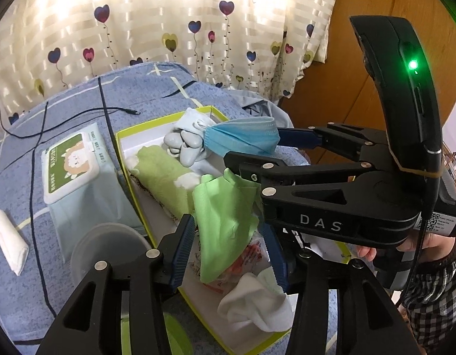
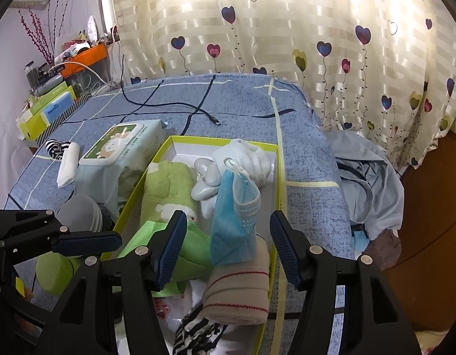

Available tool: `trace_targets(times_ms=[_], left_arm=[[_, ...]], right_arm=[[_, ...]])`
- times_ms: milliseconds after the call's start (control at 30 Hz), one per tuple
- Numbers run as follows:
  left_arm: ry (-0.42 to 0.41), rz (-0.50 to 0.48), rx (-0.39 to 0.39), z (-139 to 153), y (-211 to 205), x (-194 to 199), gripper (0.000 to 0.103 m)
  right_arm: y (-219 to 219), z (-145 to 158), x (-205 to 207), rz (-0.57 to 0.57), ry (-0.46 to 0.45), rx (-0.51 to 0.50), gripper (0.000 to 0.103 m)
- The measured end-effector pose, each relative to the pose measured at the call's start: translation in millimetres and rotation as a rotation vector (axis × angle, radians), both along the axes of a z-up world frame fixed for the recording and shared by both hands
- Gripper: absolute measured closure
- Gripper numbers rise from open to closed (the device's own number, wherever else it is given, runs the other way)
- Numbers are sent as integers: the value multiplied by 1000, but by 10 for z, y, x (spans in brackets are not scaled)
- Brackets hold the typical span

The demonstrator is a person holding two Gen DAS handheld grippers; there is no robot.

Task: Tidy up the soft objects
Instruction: 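Open the left tool over the box while the right tool releases the blue mask, then move both open tools back toward the striped sock and white towel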

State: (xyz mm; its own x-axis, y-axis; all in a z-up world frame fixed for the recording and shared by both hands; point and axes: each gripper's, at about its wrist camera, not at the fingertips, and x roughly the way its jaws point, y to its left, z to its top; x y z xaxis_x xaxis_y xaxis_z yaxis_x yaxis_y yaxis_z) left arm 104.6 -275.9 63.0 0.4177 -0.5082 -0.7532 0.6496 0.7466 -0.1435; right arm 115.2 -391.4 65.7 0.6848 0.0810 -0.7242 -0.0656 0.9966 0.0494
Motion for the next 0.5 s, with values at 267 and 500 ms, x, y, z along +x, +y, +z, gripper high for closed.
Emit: trace_targets(times_ms=[267,500], left_arm=[[-31,3,-9,95,100,-126,52],[-59,19,-17,182,244,-238,51]], right_arm=[[26,57,-110,-18,-18,7,44],[60,162,-271,-50,-50,20,44]])
